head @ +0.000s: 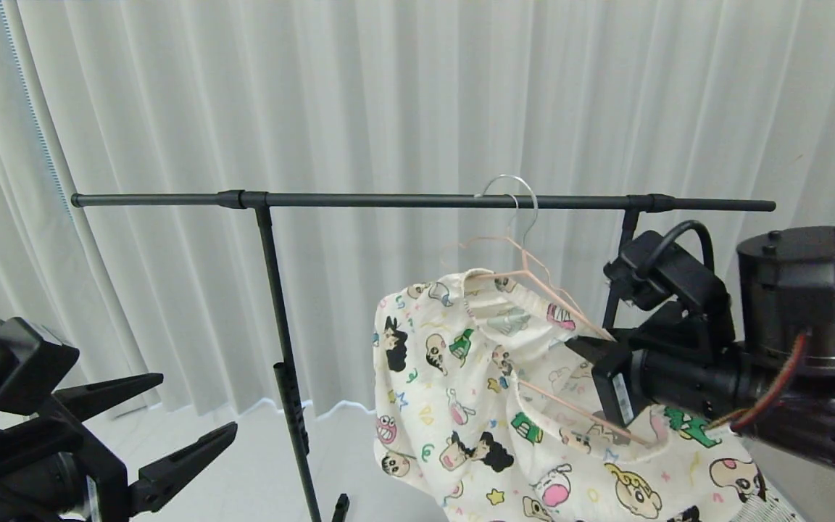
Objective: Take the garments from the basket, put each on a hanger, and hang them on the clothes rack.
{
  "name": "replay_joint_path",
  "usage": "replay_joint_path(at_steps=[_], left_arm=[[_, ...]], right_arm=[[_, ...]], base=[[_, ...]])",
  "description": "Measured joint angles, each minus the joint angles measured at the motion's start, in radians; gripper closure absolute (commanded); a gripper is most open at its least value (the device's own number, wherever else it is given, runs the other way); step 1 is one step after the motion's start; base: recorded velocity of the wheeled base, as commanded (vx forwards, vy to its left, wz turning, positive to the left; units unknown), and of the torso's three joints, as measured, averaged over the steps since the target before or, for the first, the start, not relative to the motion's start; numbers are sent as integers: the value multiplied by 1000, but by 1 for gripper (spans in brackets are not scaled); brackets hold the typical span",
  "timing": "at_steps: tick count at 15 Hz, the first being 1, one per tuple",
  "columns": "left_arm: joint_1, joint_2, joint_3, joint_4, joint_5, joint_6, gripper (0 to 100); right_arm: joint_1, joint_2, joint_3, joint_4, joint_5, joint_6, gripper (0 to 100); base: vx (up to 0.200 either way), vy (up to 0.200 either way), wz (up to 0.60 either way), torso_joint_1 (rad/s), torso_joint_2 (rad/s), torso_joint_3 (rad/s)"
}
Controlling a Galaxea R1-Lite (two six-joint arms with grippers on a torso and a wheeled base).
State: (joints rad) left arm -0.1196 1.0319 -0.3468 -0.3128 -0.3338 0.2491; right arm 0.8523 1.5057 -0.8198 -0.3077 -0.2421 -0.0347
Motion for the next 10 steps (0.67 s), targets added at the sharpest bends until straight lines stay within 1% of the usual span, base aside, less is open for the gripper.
replay_joint_path(at_steps=[2,3,6,10], left_arm=[[-7,-4,-10,0,1,10,0],[-9,-4,-12,1,1,9,0],[-19,-6,-13,1,0,6,0],[-53,-12,-14,1,0,7,0]], right_arm=[[-5,67,-79,27,-66,58,100],[-9,98,-116,41,-94,69,100],[-21,165,-196,52,-118,73,100],[-34,199,-215,53,-119,74,100]], base=[[0,0,0,0,0,0],[0,0,0,0,0,0],[200,0,0,-6,1,2],[200,0,0,4,1,2]])
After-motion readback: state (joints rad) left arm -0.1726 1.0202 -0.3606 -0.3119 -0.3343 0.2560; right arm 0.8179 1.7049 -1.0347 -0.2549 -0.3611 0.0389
